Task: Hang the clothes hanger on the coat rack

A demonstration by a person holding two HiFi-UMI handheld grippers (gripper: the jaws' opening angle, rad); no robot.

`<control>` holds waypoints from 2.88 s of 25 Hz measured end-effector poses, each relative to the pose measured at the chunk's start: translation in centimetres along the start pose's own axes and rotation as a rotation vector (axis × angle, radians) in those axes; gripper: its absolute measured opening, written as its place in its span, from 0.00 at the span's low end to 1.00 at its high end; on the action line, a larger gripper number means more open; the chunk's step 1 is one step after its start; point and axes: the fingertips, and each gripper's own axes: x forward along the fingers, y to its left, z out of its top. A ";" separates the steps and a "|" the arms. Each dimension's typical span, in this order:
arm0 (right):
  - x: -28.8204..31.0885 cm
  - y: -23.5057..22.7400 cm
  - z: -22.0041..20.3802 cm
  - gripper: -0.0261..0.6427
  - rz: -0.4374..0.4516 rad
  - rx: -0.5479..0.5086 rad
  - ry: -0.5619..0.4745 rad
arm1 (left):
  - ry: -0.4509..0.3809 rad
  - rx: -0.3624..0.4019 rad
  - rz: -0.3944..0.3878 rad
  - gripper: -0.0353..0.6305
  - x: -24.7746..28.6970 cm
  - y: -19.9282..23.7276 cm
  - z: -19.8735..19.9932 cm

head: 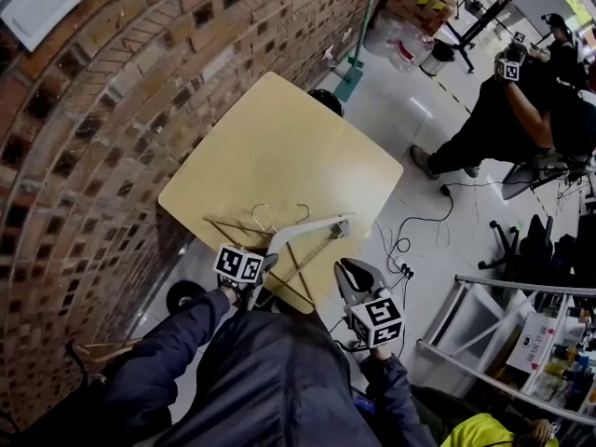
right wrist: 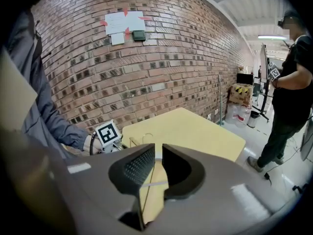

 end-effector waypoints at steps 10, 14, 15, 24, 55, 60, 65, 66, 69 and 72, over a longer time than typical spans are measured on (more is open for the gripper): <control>4.9 -0.8 -6.1 0.13 0.163 0.371 0.062 | -0.046 0.107 -0.086 0.21 -2.0 -3.8 1.9; 5.6 -1.9 -7.2 0.22 0.182 0.504 0.073 | -0.058 0.153 -0.115 0.17 -2.7 -5.3 2.3; 5.8 -2.4 -7.6 0.22 0.183 0.539 0.077 | -0.054 0.179 -0.112 0.17 -2.7 -5.6 2.3; 6.5 -5.7 -7.3 0.23 -0.026 -0.208 0.189 | -0.026 0.288 -0.130 0.16 -3.0 -6.7 2.4; 6.1 -1.2 -1.2 0.22 -0.180 -1.153 0.159 | -0.072 0.369 -0.228 0.16 -10.6 -11.6 4.2; 3.1 0.4 1.4 0.22 -0.158 -1.176 0.067 | -0.169 0.409 -0.137 0.16 -13.7 -15.1 4.0; -0.1 3.7 2.4 0.22 -0.064 -1.262 -0.025 | -0.298 0.330 -0.044 0.16 -16.5 -18.4 0.9; -0.8 4.8 2.3 0.22 -0.039 -1.284 -0.045 | -0.326 0.311 -0.023 0.16 -17.2 -19.1 -0.3; -3.1 8.1 2.3 0.22 0.024 -1.353 -0.117 | -0.400 0.291 0.060 0.16 -19.5 -21.2 -3.6; -4.2 12.1 3.2 0.22 0.102 -1.410 -0.215 | -0.488 0.259 0.168 0.16 -22.5 -22.4 -6.1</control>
